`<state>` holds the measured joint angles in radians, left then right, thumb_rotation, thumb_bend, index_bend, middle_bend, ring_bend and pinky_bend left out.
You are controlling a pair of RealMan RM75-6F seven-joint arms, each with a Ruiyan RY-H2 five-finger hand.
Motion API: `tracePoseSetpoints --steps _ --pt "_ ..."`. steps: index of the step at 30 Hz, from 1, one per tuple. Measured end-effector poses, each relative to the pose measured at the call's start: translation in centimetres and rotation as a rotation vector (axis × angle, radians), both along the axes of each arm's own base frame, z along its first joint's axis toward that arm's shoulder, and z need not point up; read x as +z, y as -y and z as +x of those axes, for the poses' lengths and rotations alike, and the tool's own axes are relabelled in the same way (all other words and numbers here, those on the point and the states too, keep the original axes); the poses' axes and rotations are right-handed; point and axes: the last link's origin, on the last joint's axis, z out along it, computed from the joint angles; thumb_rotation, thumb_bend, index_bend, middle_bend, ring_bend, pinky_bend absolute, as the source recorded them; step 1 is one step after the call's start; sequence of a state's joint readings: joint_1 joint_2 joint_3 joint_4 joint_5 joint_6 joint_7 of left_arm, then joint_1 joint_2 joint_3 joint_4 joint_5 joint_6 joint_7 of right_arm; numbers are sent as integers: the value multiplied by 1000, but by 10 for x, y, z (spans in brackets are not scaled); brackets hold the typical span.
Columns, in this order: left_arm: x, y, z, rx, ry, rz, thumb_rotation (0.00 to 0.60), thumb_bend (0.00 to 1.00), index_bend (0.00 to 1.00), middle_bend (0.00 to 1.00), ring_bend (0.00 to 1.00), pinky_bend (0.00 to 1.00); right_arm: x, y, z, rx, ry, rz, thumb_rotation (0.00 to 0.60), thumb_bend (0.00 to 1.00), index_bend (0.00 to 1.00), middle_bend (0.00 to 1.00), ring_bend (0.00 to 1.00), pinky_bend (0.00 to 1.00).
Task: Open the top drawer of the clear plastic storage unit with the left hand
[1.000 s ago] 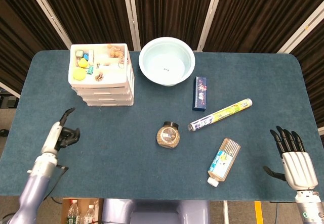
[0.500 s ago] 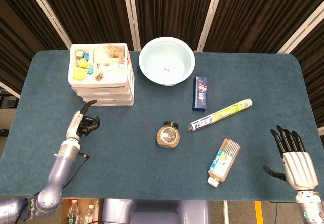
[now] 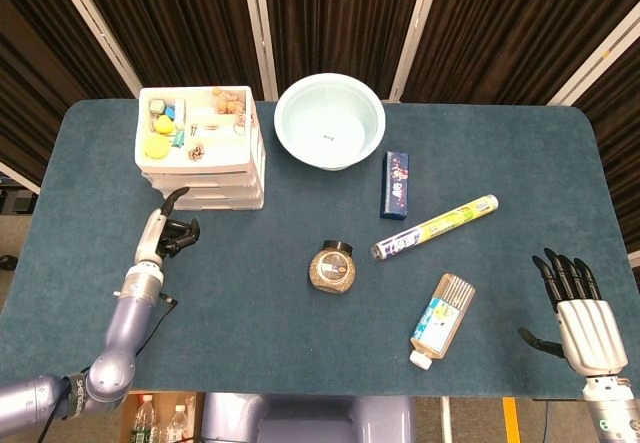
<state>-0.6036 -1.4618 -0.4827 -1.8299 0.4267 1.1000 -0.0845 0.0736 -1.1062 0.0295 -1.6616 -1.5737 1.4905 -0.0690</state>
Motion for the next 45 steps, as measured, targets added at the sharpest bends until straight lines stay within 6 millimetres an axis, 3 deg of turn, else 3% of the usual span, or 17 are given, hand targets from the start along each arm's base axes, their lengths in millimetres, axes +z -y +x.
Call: tracePoseSetpoints --steps 14,32,45 --pt "-8 -20 15 14 23 -1 600 604 152 990 942 942 2 0 0 0 13 -5 600 68 0 0 0 0" --pt "-22 -25 18 23 47 -17 600 605 194 993 943 943 1 0 1 -2 24 2 600 67 0 0 0 0" --pt "-20 -28 26 -7 62 5 600 603 215 994 942 943 0 0 2 0 26 8 600 68 0 0 0 0"
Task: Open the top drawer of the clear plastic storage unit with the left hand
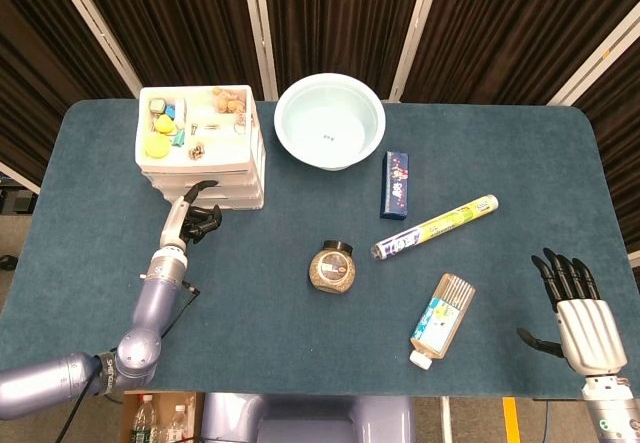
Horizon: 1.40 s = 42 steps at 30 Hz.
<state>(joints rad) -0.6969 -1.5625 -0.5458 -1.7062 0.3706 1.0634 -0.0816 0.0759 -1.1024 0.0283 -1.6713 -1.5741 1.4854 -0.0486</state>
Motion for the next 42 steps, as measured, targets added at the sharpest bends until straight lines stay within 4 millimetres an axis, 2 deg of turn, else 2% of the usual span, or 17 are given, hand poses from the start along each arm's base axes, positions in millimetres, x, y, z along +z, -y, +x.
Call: tracePoseSetpoints --steps 7,16,25,31,37,42 --pt "-4 -4 -3 25 18 -17 600 605 286 996 943 943 -1 0 0 -3 1 1 600 68 0 0 0 0" --pt "-4 6 -5 15 28 -28 600 604 305 996 943 942 -1 0 0 -3 2 4 600 68 0 0 0 0" --pt "3 25 -19 17 35 -37 600 604 301 996 943 943 -1 0 0 -3 -1 2 600 68 0 0 0 0" --pt "10 37 -30 -2 13 -24 600 603 238 996 943 943 -2 0 0 -6 -2 3 600 68 0 0 0 0" --pt "19 47 -38 -110 -124 14 600 604 235 999 943 943 -3 0 0 -5 -5 4 600 68 0 0 0 0" --pt "29 55 -36 -287 -388 76 600 604 250 1000 950 943 -3 0 0 -8 -6 4 600 68 0 0 0 0"
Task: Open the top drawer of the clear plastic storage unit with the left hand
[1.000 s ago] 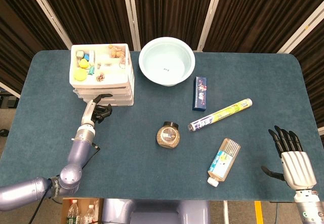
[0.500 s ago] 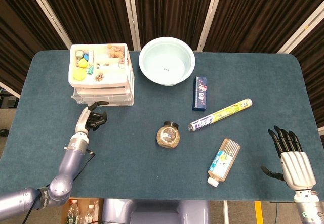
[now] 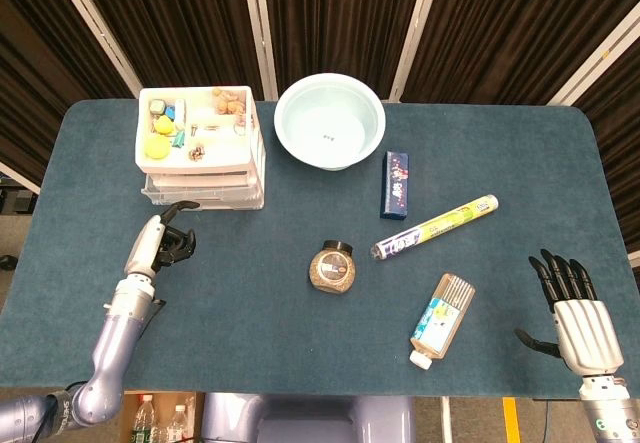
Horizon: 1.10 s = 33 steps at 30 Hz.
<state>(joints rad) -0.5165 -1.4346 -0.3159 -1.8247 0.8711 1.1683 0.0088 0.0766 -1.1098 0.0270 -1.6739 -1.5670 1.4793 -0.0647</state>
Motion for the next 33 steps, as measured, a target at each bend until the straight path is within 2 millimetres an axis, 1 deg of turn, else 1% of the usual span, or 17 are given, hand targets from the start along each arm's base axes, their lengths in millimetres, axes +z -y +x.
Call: tracePoseSetpoints --steps 4,6,8,12,17,22,26,30,33 --pt "10 6 9 -120 -201 58 600 605 274 1000 972 949 0 0 0 2 -1 0 600 68 0 0 0 0" --pt "15 8 15 -164 -281 86 600 609 260 1000 979 950 -1 0 0 2 -2 1 600 68 0 0 0 0" --pt "20 8 23 -200 -345 114 600 613 225 1000 982 951 -1 0 0 3 -2 2 600 68 0 0 0 0" --pt "26 4 34 -218 -455 130 600 616 181 1000 986 950 0 -1 0 1 -1 0 600 68 0 0 0 0" --pt "30 -8 41 -177 -600 99 600 619 184 1000 987 950 0 -1 0 -1 1 1 600 68 0 0 0 0" --pt "32 -21 43 -117 -662 54 600 621 198 1000 987 951 0 0 0 0 2 2 600 68 0 0 0 0" --pt "31 -32 40 -61 -671 21 600 622 205 1000 987 951 0 0 0 -2 2 2 600 68 0 0 0 0" --pt "29 -39 36 -21 -667 -5 600 623 209 1000 987 951 0 0 0 -2 2 3 600 68 0 0 0 0" --pt "27 -43 34 -5 -665 -17 600 623 230 1000 987 950 0 0 0 -2 2 3 600 67 0 0 0 0"
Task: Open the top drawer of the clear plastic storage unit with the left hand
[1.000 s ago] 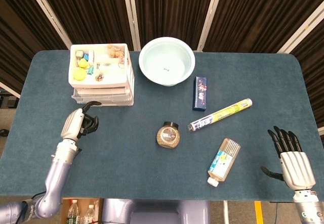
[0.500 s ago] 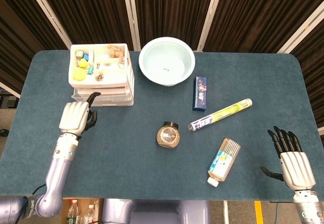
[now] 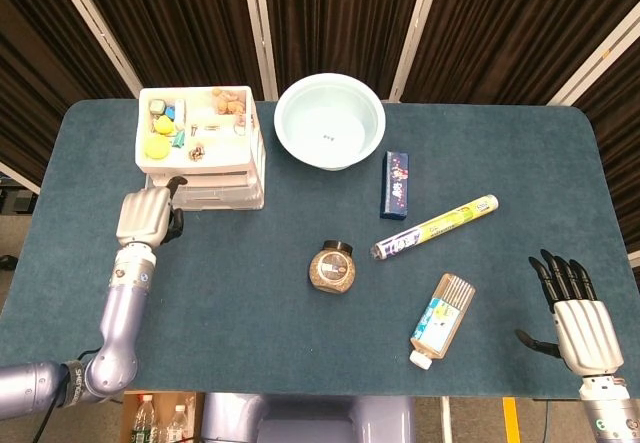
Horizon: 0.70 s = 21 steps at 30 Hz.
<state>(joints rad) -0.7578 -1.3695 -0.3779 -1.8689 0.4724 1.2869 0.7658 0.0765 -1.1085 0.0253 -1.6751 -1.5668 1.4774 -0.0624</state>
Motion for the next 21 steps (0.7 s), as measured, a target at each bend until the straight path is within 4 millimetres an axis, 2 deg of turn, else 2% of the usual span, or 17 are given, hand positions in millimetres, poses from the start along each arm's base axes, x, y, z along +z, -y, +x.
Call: tracePoseSetpoints --steps 9,21 --pt "-3 3 2 29 51 -36 600 635 382 1000 988 950 0 0 0 0 2 -1 600 68 0 0 0 0" --pt "5 24 7 23 115 -95 600 636 392 1000 987 950 0 0 0 3 -1 0 600 67 0 0 0 0"
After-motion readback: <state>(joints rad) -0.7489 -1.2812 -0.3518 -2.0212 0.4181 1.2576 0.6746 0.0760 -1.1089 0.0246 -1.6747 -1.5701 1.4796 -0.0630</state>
